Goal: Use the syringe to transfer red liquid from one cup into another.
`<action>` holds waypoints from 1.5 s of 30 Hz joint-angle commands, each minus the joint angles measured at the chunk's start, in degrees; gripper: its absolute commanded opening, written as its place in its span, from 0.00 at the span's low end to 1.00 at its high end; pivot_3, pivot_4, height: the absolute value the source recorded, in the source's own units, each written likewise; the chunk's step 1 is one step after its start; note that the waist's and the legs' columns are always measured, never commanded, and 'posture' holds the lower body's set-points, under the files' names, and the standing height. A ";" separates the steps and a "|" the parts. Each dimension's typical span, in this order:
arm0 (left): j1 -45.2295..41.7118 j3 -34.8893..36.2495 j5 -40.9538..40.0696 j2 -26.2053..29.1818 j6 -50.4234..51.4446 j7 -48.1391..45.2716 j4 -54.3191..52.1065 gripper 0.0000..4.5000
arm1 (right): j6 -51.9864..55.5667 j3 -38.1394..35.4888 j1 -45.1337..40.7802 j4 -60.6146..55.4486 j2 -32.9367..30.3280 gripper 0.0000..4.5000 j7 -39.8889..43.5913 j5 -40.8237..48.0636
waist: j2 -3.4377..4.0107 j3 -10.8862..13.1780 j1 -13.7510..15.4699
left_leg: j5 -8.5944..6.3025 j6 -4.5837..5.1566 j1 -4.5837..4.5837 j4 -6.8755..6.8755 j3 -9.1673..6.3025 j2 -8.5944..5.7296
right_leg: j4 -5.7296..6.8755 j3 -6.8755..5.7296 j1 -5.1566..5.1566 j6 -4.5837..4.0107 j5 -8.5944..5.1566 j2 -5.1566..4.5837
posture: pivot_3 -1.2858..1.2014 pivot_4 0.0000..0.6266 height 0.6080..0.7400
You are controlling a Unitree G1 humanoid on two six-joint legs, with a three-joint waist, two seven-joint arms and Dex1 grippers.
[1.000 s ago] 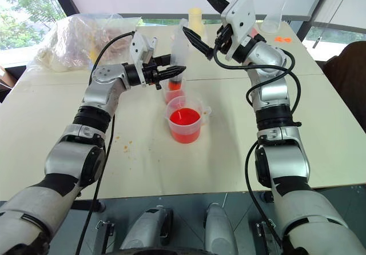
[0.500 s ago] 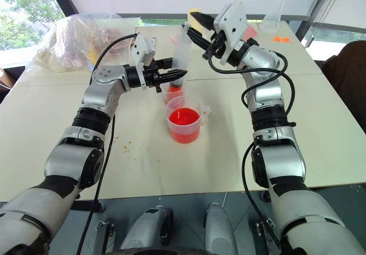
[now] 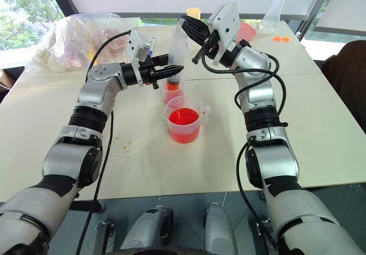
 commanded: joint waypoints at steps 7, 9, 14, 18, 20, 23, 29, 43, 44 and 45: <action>-6.11 3.33 -3.24 0.57 -0.69 1.78 -7.00 0.33 | 0.52 1.83 1.85 0.31 3.66 0.01 1.40 -0.64 | 0.00 0.00 0.01 | 0.00 0.00 0.00 0.00 -0.01 0.00 | 0.01 0.00 0.00 0.00 0.00 0.00 | 0.52 0.24 1.00; -6.36 3.53 -3.25 0.41 -0.96 2.11 -6.62 0.33 | 0.68 2.00 2.23 0.22 4.04 0.01 1.60 -0.80 | 0.01 0.00 0.00 | 0.00 0.00 0.00 0.00 -0.01 0.00 | 0.02 0.00 0.00 0.00 0.00 0.00 | 0.52 0.24 1.00; -7.06 4.04 -3.47 -0.24 -1.59 3.08 -5.80 0.33 | 1.46 2.92 4.10 -0.81 4.78 0.01 2.16 -1.05 | 0.01 0.00 0.00 | 0.01 -0.01 0.00 0.00 -0.01 0.00 | 0.02 0.00 -0.01 0.00 0.00 0.00 | 0.52 0.24 1.00; -7.56 4.18 -3.33 -0.51 -2.02 3.42 -5.31 0.33 | 2.43 3.82 6.29 -2.40 4.70 0.01 3.11 -1.25 | 0.01 0.00 0.02 | 0.01 -0.02 0.00 0.00 -0.01 -0.01 | 0.02 0.00 -0.01 0.00 0.00 0.00 | 0.52 0.24 1.00; -7.58 4.22 -3.29 -0.54 -2.08 3.38 -5.25 0.33 | 2.83 3.89 6.66 -2.90 4.71 0.01 3.04 -1.34 | 0.01 0.00 0.00 | 0.01 -0.01 0.00 0.01 -0.01 -0.01 | 0.03 0.00 -0.02 0.00 0.00 0.00 | 0.52 0.24 1.00; -7.48 4.18 -3.22 -0.56 -2.03 3.21 -5.25 0.33 | 4.35 3.77 6.63 -3.25 4.77 0.01 1.93 -1.61 | 0.01 0.00 -0.19 | 0.01 -0.01 0.00 0.00 -0.01 -0.01 | 0.03 0.00 -0.02 0.00 0.00 0.00 | 0.52 0.24 1.00; -6.90 3.98 -3.62 -0.47 -0.99 2.38 -6.12 0.33 | 5.09 1.67 4.85 -4.57 3.91 0.15 -0.21 -0.77 | 0.01 0.00 -0.97 | 0.01 -0.02 0.00 0.00 -0.04 -0.01 | 0.04 0.00 -0.02 0.00 0.00 0.00 | 0.52 0.24 1.00; -13.28 12.03 -12.08 3.34 17.70 12.54 -9.96 0.33 | 19.67 -10.95 13.66 -28.70 -9.69 0.90 -6.05 9.90 | 0.03 0.02 -0.80 | 0.01 -0.02 -0.08 0.02 -0.06 -0.02 | 0.07 0.01 -0.09 0.00 0.00 -0.02 | 0.52 0.24 1.00; -14.07 12.61 -12.79 4.32 20.94 14.28 -11.11 0.33 | 21.64 -11.70 14.50 -30.74 -11.02 0.90 -5.98 11.20 | 0.03 0.03 -1.03 | 0.01 -0.02 -0.08 0.01 -0.06 -0.01 | 0.07 0.01 -0.10 0.00 0.00 -0.01 | 0.52 0.24 1.00; -14.89 12.94 -13.82 6.13 26.05 15.27 -12.80 0.33 | 24.07 -12.05 15.84 -33.56 -12.90 0.90 -5.18 12.54 | 0.03 0.03 -1.19 | 0.01 -0.01 -0.08 -0.01 -0.05 0.00 | 0.07 0.02 -0.11 0.00 0.00 0.00 | 0.52 0.24 1.00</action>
